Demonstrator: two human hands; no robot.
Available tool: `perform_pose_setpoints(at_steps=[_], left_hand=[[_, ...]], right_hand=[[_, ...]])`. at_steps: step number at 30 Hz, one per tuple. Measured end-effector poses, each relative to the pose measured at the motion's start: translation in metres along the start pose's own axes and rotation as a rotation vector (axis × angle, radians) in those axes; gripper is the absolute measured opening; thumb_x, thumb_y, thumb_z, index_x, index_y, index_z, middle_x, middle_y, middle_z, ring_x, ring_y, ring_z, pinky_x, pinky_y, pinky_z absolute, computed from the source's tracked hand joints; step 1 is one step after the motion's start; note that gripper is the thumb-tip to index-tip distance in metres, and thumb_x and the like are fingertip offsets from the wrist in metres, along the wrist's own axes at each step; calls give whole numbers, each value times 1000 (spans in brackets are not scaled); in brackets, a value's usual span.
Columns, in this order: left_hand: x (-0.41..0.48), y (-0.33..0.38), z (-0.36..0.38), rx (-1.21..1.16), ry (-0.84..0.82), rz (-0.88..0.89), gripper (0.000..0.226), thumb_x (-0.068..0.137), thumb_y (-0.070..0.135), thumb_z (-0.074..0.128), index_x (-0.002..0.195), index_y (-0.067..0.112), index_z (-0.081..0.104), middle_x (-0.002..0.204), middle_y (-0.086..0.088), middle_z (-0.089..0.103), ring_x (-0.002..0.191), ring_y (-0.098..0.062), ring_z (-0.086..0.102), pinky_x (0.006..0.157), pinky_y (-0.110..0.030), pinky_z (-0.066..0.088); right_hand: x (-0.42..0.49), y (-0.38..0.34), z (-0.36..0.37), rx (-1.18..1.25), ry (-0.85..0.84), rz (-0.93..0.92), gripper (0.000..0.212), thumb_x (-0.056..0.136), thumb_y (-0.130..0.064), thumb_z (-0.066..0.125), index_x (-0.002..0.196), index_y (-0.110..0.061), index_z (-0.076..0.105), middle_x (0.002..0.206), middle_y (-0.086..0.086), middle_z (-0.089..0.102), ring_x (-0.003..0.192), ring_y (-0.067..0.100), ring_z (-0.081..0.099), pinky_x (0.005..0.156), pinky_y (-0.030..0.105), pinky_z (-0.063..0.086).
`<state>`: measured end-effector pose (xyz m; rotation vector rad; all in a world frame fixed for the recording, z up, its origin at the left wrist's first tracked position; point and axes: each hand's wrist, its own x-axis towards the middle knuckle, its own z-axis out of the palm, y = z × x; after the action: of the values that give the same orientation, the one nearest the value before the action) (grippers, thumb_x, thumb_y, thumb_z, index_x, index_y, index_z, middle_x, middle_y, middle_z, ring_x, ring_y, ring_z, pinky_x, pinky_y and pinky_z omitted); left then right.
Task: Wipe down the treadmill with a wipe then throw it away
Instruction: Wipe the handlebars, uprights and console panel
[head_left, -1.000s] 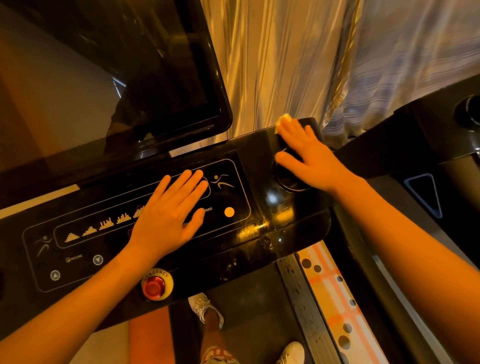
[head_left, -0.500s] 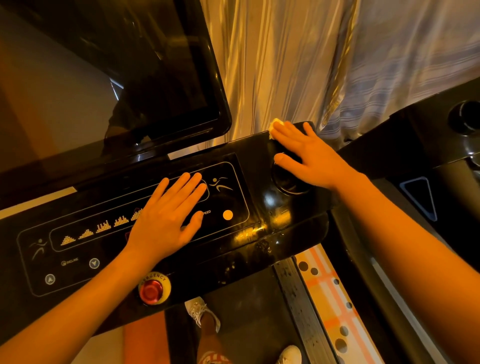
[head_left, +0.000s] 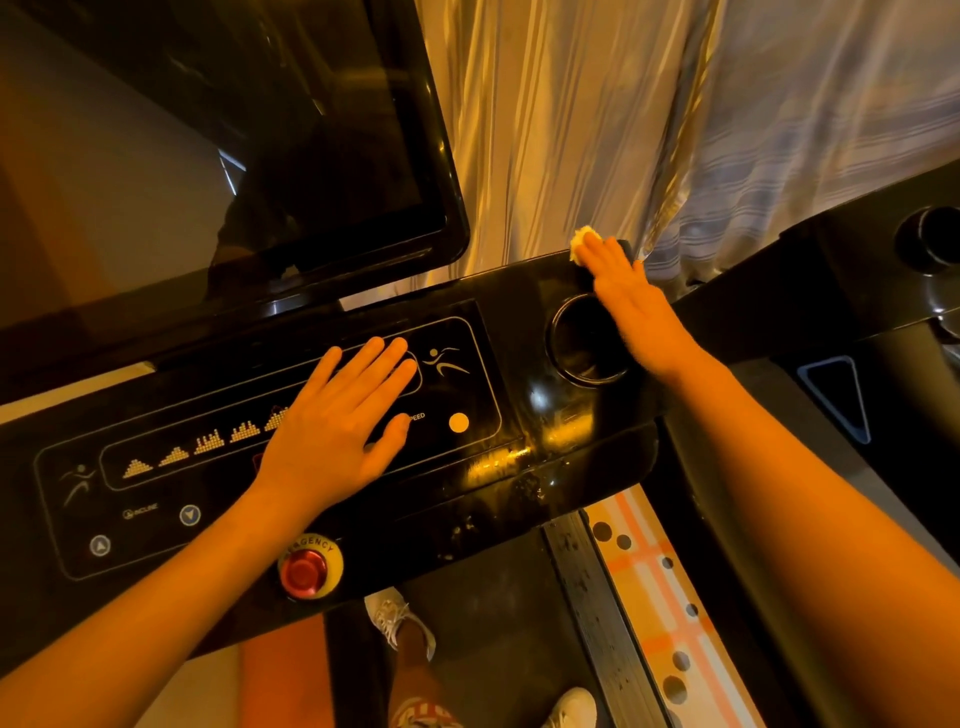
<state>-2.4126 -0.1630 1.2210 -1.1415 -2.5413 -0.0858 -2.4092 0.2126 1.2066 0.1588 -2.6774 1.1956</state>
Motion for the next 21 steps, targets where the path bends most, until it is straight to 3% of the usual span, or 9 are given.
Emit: perform_pose_setpoints(at_steps=[2, 4, 7, 8, 12, 18, 21], left_hand=[[0, -1, 0, -2, -2, -2, 57, 103, 41, 42, 153, 14, 44, 162, -7, 36, 152, -23, 30, 127, -42, 15], [1, 0, 1, -3, -3, -5, 57, 103, 41, 42, 153, 14, 44, 162, -7, 36, 152, -23, 30, 126, -44, 16], [1, 1, 1, -8, 9, 1, 57, 103, 41, 42, 152, 13, 45, 161, -8, 38, 151, -24, 32, 125, -46, 19], [1, 1, 1, -10, 15, 2, 57, 103, 41, 42, 152, 12, 46, 160, -8, 38, 150, -25, 32, 125, -47, 20], [1, 1, 1, -14, 20, 1, 56, 103, 41, 43, 151, 12, 47, 160, -8, 39, 150, -25, 33, 125, -46, 19], [1, 2, 0, -22, 16, 1, 56, 103, 40, 43, 152, 12, 46, 160, -8, 38, 151, -23, 31, 126, -44, 17], [2, 2, 0, -18, 17, -1, 56, 103, 39, 43, 152, 12, 46, 161, -8, 38, 151, -23, 30, 126, -44, 17]], right_hand=[[-7, 8, 0, 15, 50, 58, 50, 115, -21, 24, 164, -16, 19, 173, 5, 7, 157, 11, -6, 126, 31, -2], [-16, 13, 5, 53, 83, 148, 49, 115, -29, 22, 163, -30, 11, 171, -9, -2, 152, 4, -12, 128, 40, -6], [-27, 16, 14, 10, 126, 195, 55, 109, -48, 16, 161, -34, 3, 171, -5, -3, 154, 16, -15, 123, 44, -12], [-32, 15, 17, -2, 145, 211, 53, 110, -47, 17, 160, -35, 3, 172, -2, -2, 156, 22, -14, 123, 46, -12], [-56, 18, 36, -13, 193, 332, 45, 114, -28, 27, 158, -32, 18, 172, 7, 8, 157, 31, -8, 125, 59, -7], [-64, 4, 25, 61, 232, 394, 60, 101, -56, 14, 146, -23, 36, 163, 10, 29, 156, 30, 8, 126, 55, -5], [-88, -9, 40, 134, 250, 426, 52, 106, -57, 17, 151, -33, 28, 170, 7, 14, 156, 22, -3, 126, 56, -6]])
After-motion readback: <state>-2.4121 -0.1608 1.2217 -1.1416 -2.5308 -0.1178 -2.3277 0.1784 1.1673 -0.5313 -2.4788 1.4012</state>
